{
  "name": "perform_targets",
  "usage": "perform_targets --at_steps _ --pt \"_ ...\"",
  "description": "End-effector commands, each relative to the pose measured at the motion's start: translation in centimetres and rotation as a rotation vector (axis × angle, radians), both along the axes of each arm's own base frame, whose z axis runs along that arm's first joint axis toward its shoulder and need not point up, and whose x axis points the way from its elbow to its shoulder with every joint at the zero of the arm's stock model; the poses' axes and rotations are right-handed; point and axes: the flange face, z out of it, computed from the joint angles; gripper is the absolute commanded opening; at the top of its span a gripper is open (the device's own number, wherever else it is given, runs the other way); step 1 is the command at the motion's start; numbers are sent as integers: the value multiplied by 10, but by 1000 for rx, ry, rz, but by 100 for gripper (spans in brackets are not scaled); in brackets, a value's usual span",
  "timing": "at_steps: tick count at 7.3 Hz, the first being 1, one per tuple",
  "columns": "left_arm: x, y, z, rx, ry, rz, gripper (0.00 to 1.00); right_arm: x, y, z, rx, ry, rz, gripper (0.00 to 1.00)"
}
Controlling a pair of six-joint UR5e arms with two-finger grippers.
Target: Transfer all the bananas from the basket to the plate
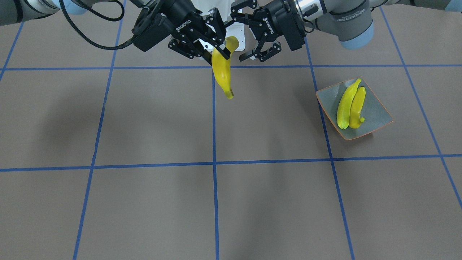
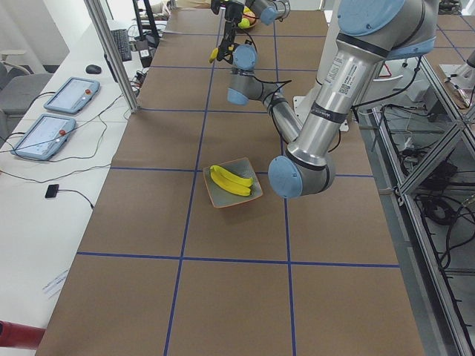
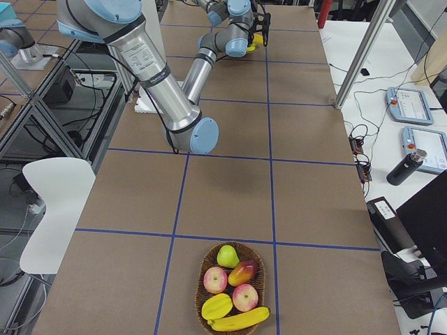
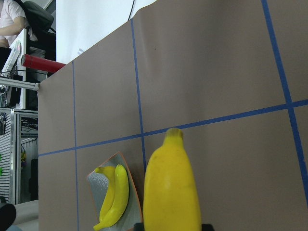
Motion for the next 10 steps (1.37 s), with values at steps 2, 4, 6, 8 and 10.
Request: perform_targets --at_steps 2,4,6,8,10 --pt "7 10 -11 15 18 21 11 1 8 -7 33 -41 -10 0" --pt "5 10 -12 16 19 20 0 2 8 -8 42 -47 -9 0" --pt "4 11 -10 10 16 20 0 9 9 -9 64 -53 0 100" --pt "4 8 -1 -6 -1 16 0 29 -9 0 88 -32 39 100" --pt "-13 18 71 -83 -96 13 0 58 -39 61 59 67 91 100"
